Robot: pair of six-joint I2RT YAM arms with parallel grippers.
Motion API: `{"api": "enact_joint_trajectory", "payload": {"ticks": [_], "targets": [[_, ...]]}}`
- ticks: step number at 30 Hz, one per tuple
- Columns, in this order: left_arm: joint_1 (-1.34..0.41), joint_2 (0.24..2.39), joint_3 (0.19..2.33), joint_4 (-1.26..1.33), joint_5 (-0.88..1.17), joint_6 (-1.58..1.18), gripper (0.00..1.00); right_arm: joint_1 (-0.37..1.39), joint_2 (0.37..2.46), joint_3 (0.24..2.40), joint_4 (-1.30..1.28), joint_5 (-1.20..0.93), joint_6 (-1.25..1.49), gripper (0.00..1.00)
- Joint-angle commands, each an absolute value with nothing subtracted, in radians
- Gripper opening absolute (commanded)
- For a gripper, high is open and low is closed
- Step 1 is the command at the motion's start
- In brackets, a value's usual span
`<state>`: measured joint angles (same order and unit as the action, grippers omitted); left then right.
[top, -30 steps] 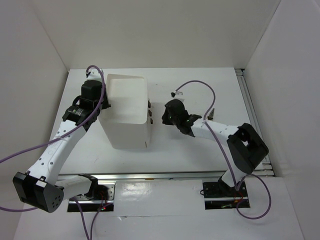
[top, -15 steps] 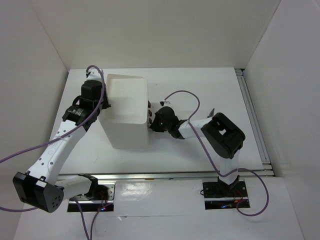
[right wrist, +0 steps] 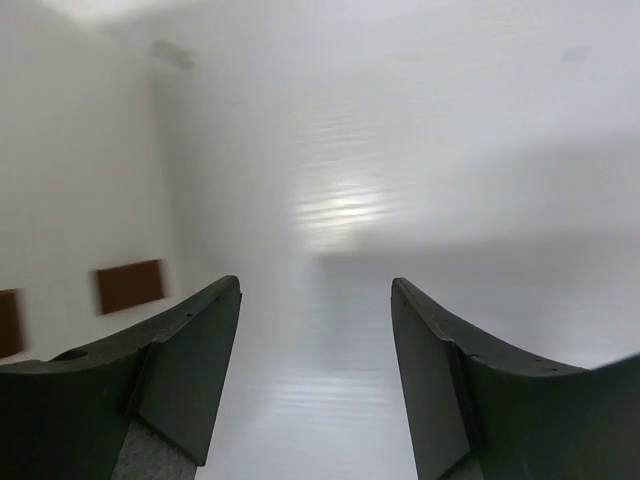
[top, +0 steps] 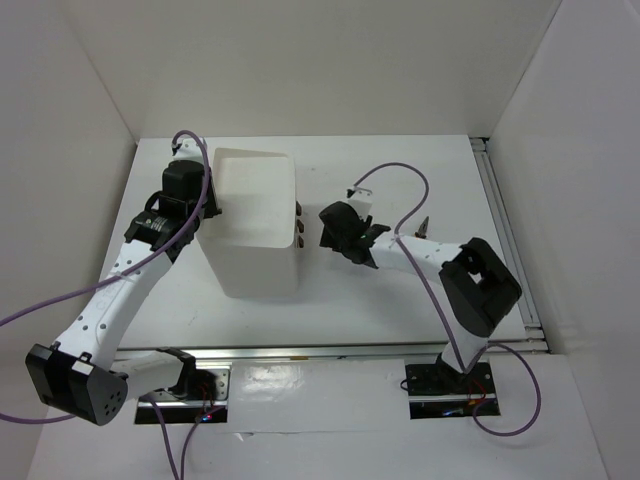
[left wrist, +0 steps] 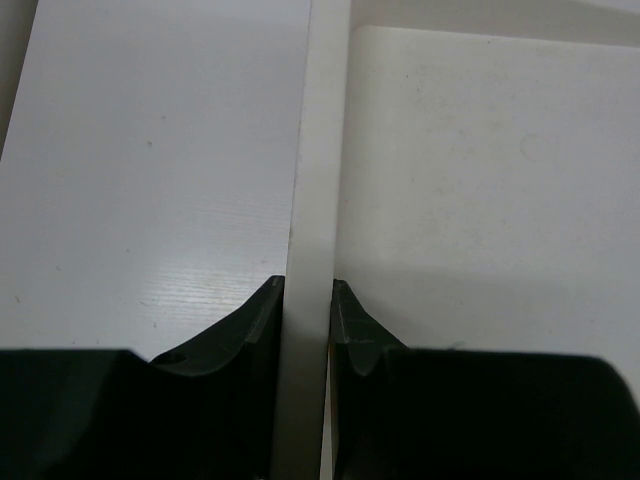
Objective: Sort the tools into containers
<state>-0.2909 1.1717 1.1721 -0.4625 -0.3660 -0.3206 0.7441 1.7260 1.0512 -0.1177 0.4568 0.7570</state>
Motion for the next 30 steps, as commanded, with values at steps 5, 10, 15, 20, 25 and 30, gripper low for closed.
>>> {"api": "enact_joint_trajectory", "payload": {"ticks": [5, 10, 15, 20, 25, 30], "targets": [[-0.308, 1.203, 1.147, -0.561, -0.238, -0.399, 0.29, 0.542, 1.601, 1.0, -0.362, 0.589, 0.712, 0.7], [-0.308, 1.203, 1.147, -0.561, -0.229, -0.399, 0.29, 0.368, 1.635, 1.0, -0.353, 0.517, 0.628, 0.68], [-0.308, 1.203, 1.147, -0.561, -0.229, -0.399, 0.29, 0.285, 1.721, 1.02, -0.333, 0.439, 0.592, 0.67], [-0.308, 1.203, 1.147, -0.561, -0.229, -0.399, 0.29, 0.285, 1.741, 0.991, -0.311, 0.414, 0.592, 0.64], [-0.308, 1.203, 1.147, -0.561, -0.229, -0.399, 0.31, 0.253, 1.741, 0.916, -0.259, 0.359, 0.624, 0.46], [-0.308, 1.203, 1.147, -0.561, -0.229, -0.399, 0.46, 0.244, 1.753, 0.916, -0.249, 0.347, 0.615, 0.0]]}}
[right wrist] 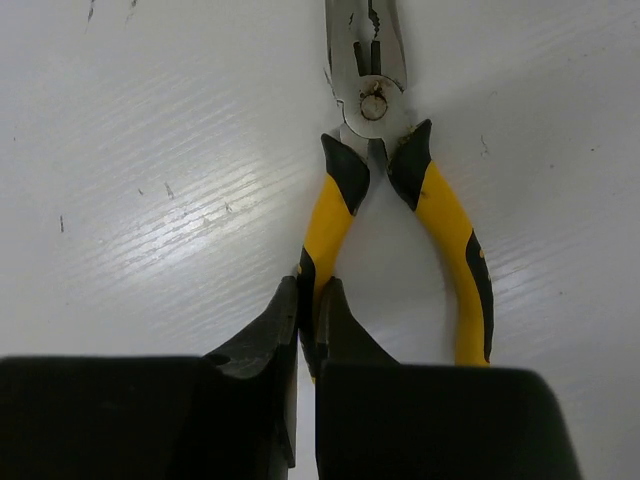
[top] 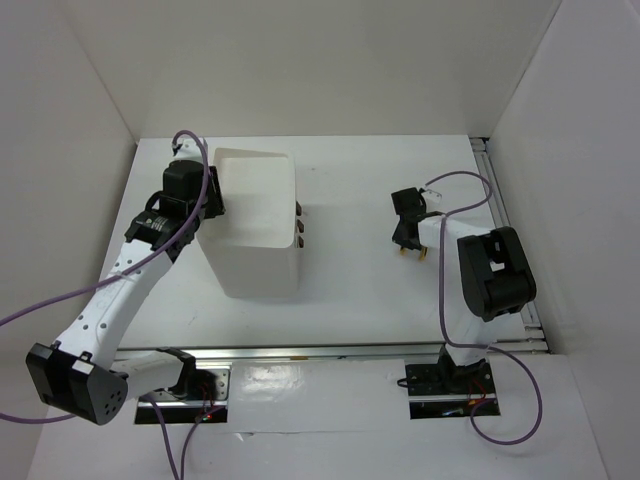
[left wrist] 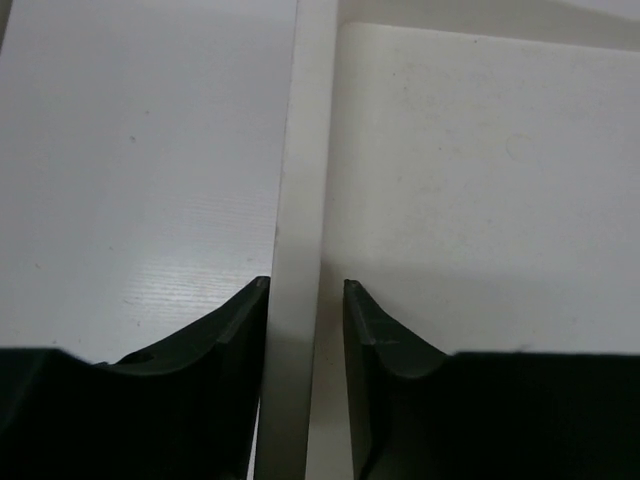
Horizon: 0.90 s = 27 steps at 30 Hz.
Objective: Sort the tools into containers
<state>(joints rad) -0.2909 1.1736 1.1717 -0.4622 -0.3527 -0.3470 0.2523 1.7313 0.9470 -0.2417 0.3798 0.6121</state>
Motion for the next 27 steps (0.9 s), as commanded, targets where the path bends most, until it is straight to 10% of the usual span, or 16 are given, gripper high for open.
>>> {"api": "enact_joint_trajectory", "payload": {"ticks": [1, 4, 27], "targets": [[-0.308, 1.19, 1.147, -0.561, -0.229, -0.399, 0.5, 0.244, 1.753, 0.916, -0.249, 0.347, 0.615, 0.0], [-0.308, 1.178, 1.157, -0.571, -0.253, -0.399, 0.69, 0.244, 1.763, 0.905, -0.249, 0.347, 0.606, 0.0], [-0.308, 1.094, 1.423, -0.641, -0.44, -0.417, 1.0, 0.244, 1.812, 0.876, -0.157, 0.275, 0.542, 0.0]]}}
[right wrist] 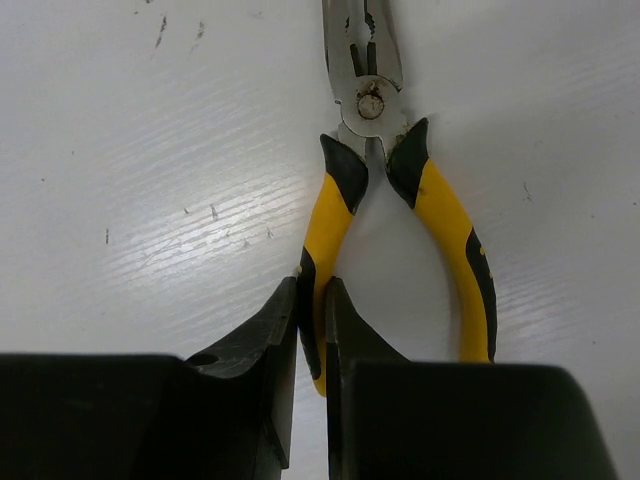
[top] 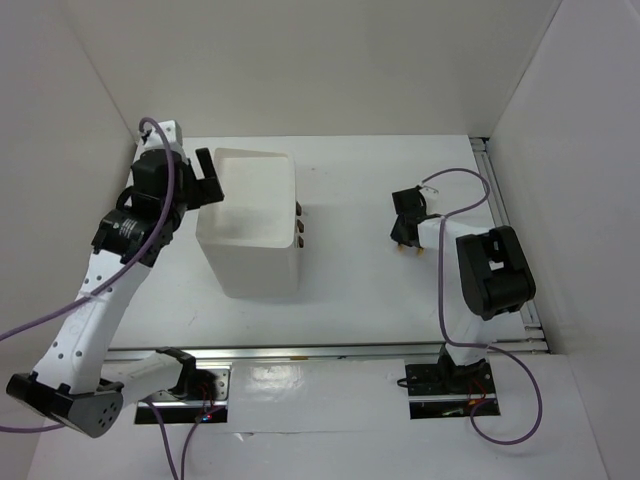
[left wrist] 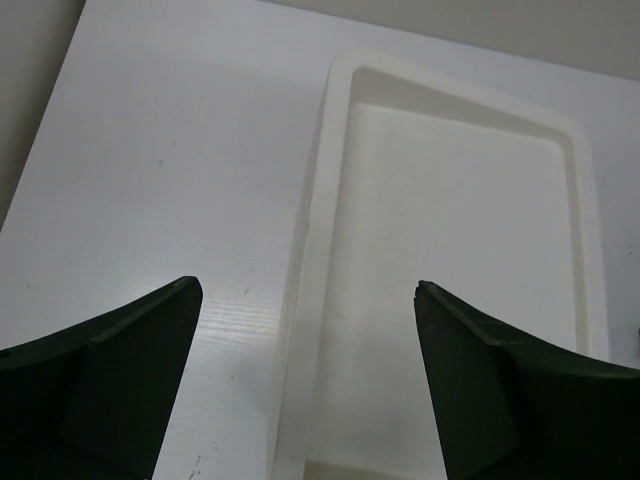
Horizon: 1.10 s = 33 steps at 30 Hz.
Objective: Sort the tools into containers
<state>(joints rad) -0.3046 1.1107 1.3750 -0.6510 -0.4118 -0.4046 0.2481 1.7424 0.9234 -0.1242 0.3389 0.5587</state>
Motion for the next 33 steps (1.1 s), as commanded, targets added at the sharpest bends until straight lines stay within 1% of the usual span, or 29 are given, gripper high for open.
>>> {"api": "enact_joint_trajectory", "payload": {"ticks": [1, 3, 4, 9, 11, 14, 17, 20, 22, 24, 28, 29, 30, 33], "targets": [[-0.308, 1.085, 1.433, -0.641, -0.419, -0.429, 1.0, 0.244, 1.786, 0.864, -0.156, 0.262, 0.541, 0.0], [-0.308, 1.036, 1.447, -0.641, -0.399, -0.443, 1.0, 0.244, 1.749, 0.864, -0.135, 0.262, 0.531, 0.0], [-0.308, 1.013, 1.456, -0.641, -0.39, -0.443, 1.0, 0.244, 1.697, 0.864, -0.135, 0.253, 0.502, 0.0], [-0.308, 0.853, 1.465, -0.67, -0.362, -0.486, 1.0, 0.302, 1.548, 1.024, -0.184, 0.229, 0.468, 0.0], [-0.308, 0.786, 1.453, -0.693, -0.397, -0.499, 1.0, 0.327, 1.493, 1.104, -0.202, 0.195, 0.468, 0.0], [-0.308, 0.708, 1.437, -0.713, -0.446, -0.509, 1.0, 0.359, 1.441, 1.161, -0.202, 0.16, 0.479, 0.0], [-0.308, 0.675, 1.413, -0.725, -0.468, -0.509, 1.0, 0.426, 1.396, 1.244, -0.212, 0.12, 0.502, 0.0], [-0.308, 0.666, 1.39, -0.748, -0.468, -0.509, 1.0, 0.508, 1.385, 1.292, -0.151, 0.049, 0.515, 0.0], [-0.308, 0.655, 1.374, -0.749, -0.477, -0.509, 1.0, 0.569, 1.374, 1.336, -0.138, -0.033, 0.529, 0.0], [-0.308, 0.646, 1.347, -0.749, -0.477, -0.509, 1.0, 0.636, 1.414, 1.4, -0.15, -0.096, 0.529, 0.0], [-0.308, 0.646, 1.324, -0.749, -0.463, -0.509, 1.0, 0.758, 1.463, 1.457, -0.126, -0.12, 0.52, 0.0], [-0.308, 0.646, 1.324, -0.749, -0.453, -0.518, 1.0, 0.791, 1.497, 1.501, -0.126, -0.12, 0.52, 0.0], [-0.308, 0.646, 1.313, -0.749, -0.443, -0.518, 1.0, 0.792, 1.517, 1.502, -0.126, -0.12, 0.52, 0.0], [-0.308, 0.646, 1.302, -0.749, -0.434, -0.518, 1.0, 0.862, 1.593, 1.618, -0.181, -0.089, 0.499, 0.0]]}}
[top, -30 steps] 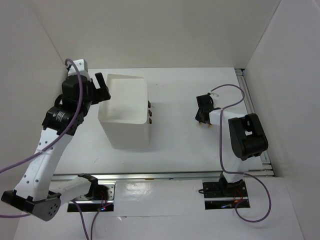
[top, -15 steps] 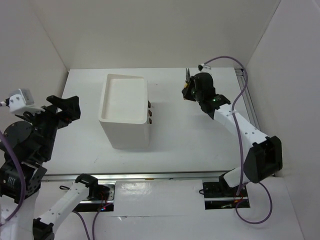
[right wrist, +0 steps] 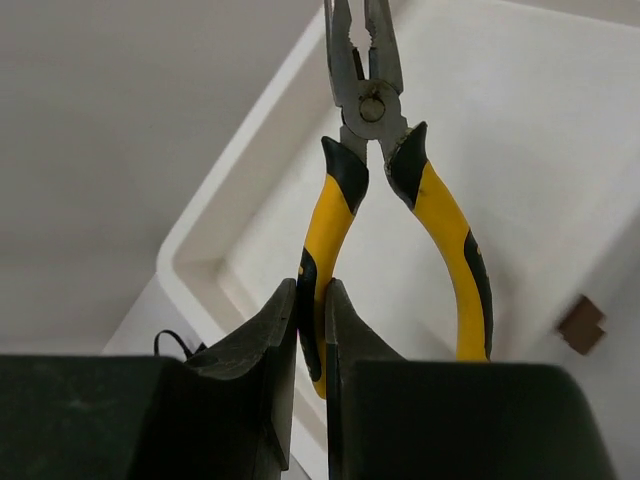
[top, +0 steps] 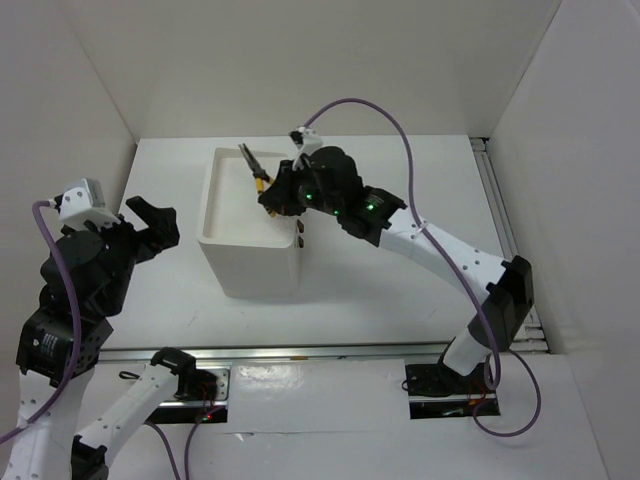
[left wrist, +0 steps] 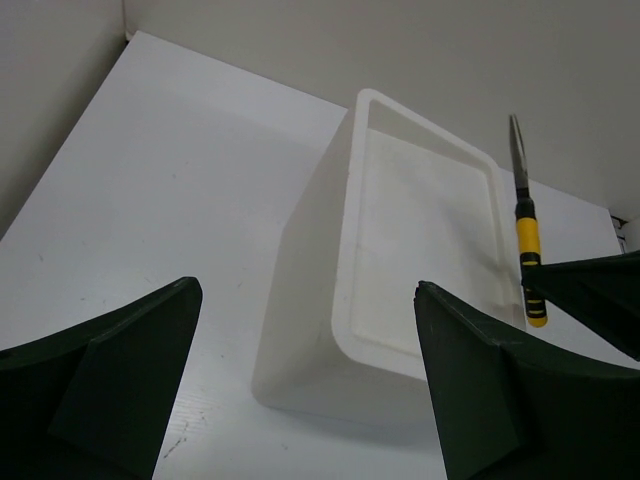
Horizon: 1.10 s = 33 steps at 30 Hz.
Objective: Sort the tools into containers
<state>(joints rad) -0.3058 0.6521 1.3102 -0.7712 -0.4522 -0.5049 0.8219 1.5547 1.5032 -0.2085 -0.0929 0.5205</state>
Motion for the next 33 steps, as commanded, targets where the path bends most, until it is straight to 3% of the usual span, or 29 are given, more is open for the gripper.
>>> {"api": "enact_joint_trajectory", "payload": {"ticks": [1, 16, 17, 18, 19, 20, 22, 23, 25, 31, 33], "targets": [[-0.308, 0.646, 1.302, -0.749, -0.434, -0.518, 1.0, 0.894, 1.609, 1.664, -0.19, -0.066, 0.485, 0.0], [-0.308, 0.615, 1.304, -0.787, -0.433, -0.489, 1.0, 0.939, 1.787, 1.789, -0.252, 0.044, 0.445, 0.01], [-0.308, 0.615, 1.304, -0.787, -0.433, -0.489, 1.0, 0.939, 1.787, 1.789, -0.262, 0.044, 0.445, 0.08], [-0.308, 0.615, 1.304, -0.787, -0.433, -0.489, 1.0, 0.939, 1.787, 1.789, -0.262, 0.044, 0.445, 0.21], [-0.308, 0.615, 1.295, -0.787, -0.423, -0.48, 1.0, 0.939, 1.796, 1.789, -0.262, 0.044, 0.445, 0.39], [-0.308, 0.615, 1.295, -0.787, -0.423, -0.48, 1.0, 0.948, 1.796, 1.789, -0.262, 0.044, 0.445, 0.63], [-0.308, 0.606, 1.295, -0.787, -0.414, -0.48, 1.0, 0.948, 1.784, 1.789, -0.262, 0.054, 0.445, 0.74], [-0.308, 0.606, 1.295, -0.787, -0.414, -0.48, 1.0, 0.957, 1.767, 1.789, -0.262, 0.064, 0.436, 0.88], [-0.308, 0.606, 1.31, -0.787, -0.404, -0.471, 1.0, 0.957, 1.728, 1.789, -0.262, 0.093, 0.427, 1.0], [-0.308, 0.626, 1.39, -0.828, -0.393, -0.453, 1.0, 0.957, 1.568, 1.806, -0.415, 0.323, 0.358, 1.0], [-0.308, 0.626, 1.39, -0.85, -0.393, -0.453, 1.0, 0.957, 1.504, 1.757, -0.487, 0.506, 0.37, 1.0]]}}
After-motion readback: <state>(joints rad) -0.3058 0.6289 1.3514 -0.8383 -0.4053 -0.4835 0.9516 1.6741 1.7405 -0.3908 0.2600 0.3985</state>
